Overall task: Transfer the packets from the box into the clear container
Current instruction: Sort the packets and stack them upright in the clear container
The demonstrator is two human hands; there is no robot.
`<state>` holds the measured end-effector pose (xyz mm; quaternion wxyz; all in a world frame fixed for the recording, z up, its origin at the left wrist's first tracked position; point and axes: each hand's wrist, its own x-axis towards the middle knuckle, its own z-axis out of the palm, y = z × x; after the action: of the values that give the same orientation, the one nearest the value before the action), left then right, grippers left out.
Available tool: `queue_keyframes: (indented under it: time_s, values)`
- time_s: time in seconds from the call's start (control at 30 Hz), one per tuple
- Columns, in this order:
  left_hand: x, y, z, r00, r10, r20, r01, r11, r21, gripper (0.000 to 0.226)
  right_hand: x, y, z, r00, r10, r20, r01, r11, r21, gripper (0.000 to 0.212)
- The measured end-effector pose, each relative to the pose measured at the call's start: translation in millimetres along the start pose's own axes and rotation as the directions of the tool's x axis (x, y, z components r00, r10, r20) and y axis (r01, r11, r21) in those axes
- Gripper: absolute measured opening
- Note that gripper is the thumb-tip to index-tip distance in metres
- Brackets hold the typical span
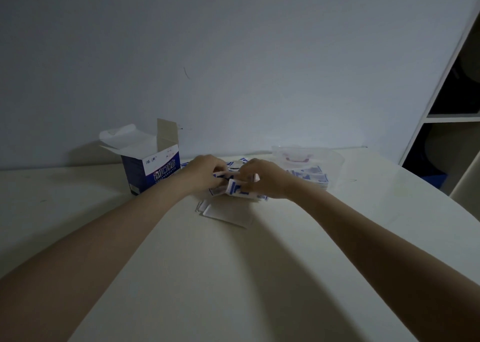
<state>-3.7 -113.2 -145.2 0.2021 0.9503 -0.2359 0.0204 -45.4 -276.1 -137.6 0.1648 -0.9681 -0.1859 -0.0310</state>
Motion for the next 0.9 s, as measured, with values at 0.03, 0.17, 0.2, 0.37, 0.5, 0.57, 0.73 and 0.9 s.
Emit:
queue_keyframes:
  time_s: [0.03,0.17,0.2,0.37,0.5,0.57,0.73,0.9]
  values:
    - [-2,3,-2,1.000,0.012,0.004,-0.012,1.000,-0.016,0.016,3,-3,5,1.000,-0.008,-0.009,0.007,0.999,-0.034,0.025]
    - [-7,8,-10,0.998,0.009,-0.057,-0.014,0.996,-0.083,0.005,8,-7,5,0.966,0.025,-0.256,-0.003,0.996,0.086,0.019]
    - [-9,6,-11,0.997,-0.020,-0.074,0.011,0.993,-0.118,0.008,8,-5,1,0.951,0.030,-0.307,0.003,0.994,0.106,0.018]
    - [-13,-2,-1,0.981,-0.189,0.043,0.192,0.978,-0.078,0.036,-3,19,-12,0.979,0.016,-0.204,-0.023,0.999,-0.034,0.021]
    - [-14,4,13,0.977,-0.193,0.095,0.204,0.971,-0.126,0.027,-23,36,15,0.999,-0.027,-0.045,0.024,0.997,-0.075,0.020]
    - [-15,7,13,0.976,-0.194,0.099,0.208,0.964,-0.162,0.019,-30,43,26,0.999,-0.048,-0.026,0.046,0.997,-0.069,0.019]
    - [-14,3,-1,0.972,-0.234,0.024,0.223,0.885,-0.409,0.013,-30,37,21,0.974,0.159,-0.161,-0.104,0.946,0.306,0.014]
    - [-11,16,-3,0.970,-0.215,-0.114,0.098,0.776,-0.623,0.010,-22,9,3,0.941,0.337,-0.015,-0.072,0.245,0.967,0.025]
